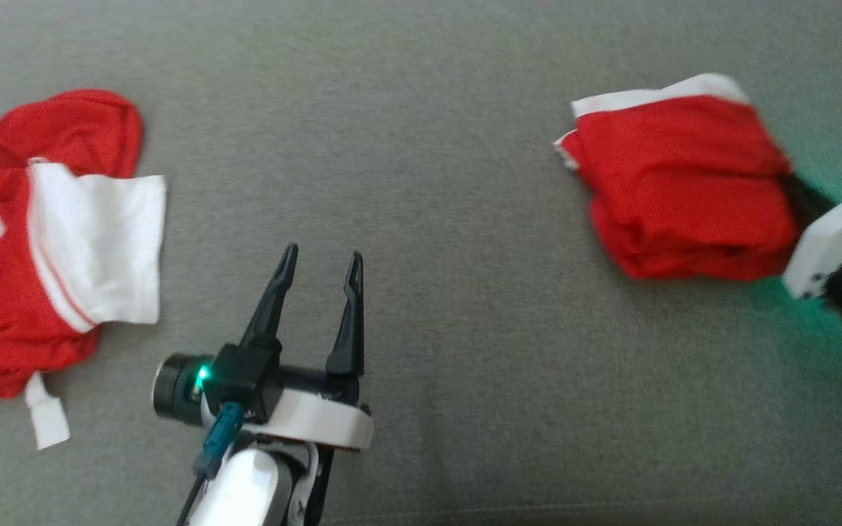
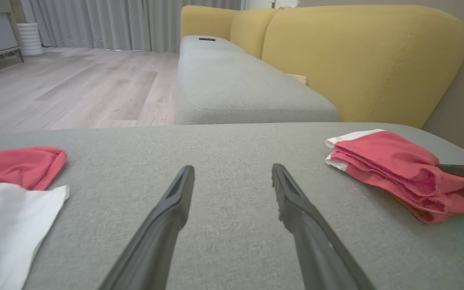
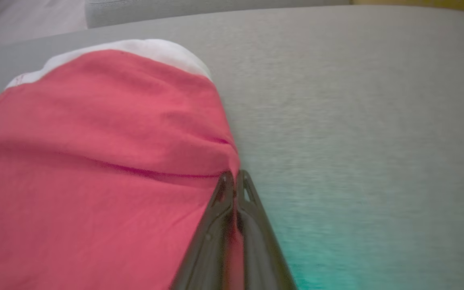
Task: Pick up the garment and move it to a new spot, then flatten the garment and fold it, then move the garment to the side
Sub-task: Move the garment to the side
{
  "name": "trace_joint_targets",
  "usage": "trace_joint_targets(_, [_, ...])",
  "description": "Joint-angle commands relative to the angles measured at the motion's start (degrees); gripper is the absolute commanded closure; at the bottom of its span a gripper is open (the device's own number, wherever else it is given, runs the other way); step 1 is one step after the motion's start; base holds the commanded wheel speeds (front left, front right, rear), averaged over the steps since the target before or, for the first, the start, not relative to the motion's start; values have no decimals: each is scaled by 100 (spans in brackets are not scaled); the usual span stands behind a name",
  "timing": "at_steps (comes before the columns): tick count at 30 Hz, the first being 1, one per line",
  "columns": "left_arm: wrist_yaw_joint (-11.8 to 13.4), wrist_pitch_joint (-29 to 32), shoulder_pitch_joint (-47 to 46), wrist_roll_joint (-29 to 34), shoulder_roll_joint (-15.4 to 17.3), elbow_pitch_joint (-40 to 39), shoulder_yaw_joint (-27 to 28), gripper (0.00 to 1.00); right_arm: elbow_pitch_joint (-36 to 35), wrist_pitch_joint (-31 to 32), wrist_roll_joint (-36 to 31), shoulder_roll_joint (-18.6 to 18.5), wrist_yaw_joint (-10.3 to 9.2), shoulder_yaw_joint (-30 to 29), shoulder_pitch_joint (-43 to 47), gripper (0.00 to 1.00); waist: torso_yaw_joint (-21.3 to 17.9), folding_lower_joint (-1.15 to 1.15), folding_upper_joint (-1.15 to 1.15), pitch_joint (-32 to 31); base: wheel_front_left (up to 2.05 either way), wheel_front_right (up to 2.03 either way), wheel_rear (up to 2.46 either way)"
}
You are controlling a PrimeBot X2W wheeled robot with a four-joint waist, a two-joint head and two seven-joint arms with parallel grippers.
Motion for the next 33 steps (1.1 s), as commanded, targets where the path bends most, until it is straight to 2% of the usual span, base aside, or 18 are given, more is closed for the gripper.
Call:
trace_joint_targets(1, [-16, -35, -234, 55, -9, -257, 200, 0, -114, -69, -37, -260, 37, 44, -108, 100, -241, 0, 0, 237, 0, 0, 0])
trace_joint_targets(6, [-53, -35, -511, 145, -9, -470, 288, 0, 136, -186, -269, -858, 37, -45, -400, 100, -554, 0, 0, 548, 0, 0, 0])
trace_joint_targets(11, [-134, -35, -769, 267, -9, -635, 329, 0, 462, -354, -484, -1136, 37, -169, -770, 100, -778, 0, 0, 823, 0, 0, 0])
trace_joint_targets(21, [-265, -35, -1069, 486, -9, -914, 312, 0, 1047, -874, -970, -1290, 37, -673, -1472, 100, -982, 0, 0, 1265, 0, 0, 0])
trace_joint_targets(27, [-274, -35, -1136, 521, -9, -964, 287, 0, 1817, -1244, -1583, -1348, 37, -1048, -1916, 100, -1019, 0, 0, 1360, 0, 0, 0])
trace_joint_targets(28, [-278, -35, -1139, 522, -9, -958, 286, 0, 1943, -1340, -1688, -1330, 37, -1125, -2003, 77, -1022, 0, 0, 1365, 0, 0, 0])
trace_joint_targets(29, [-282, -35, -1143, 521, -9, -949, 287, 0, 2031, -1446, -1803, -1309, 37, -1195, -2087, 0, -1023, 0, 0, 1369, 0, 0, 0])
trace_joint_targets(33, [-305, -35, -1162, 480, -9, -874, 268, 0, 2220, -1694, -2296, -1227, 37, -1474, -2300, 0, -979, 0, 0, 1300, 0, 0, 0])
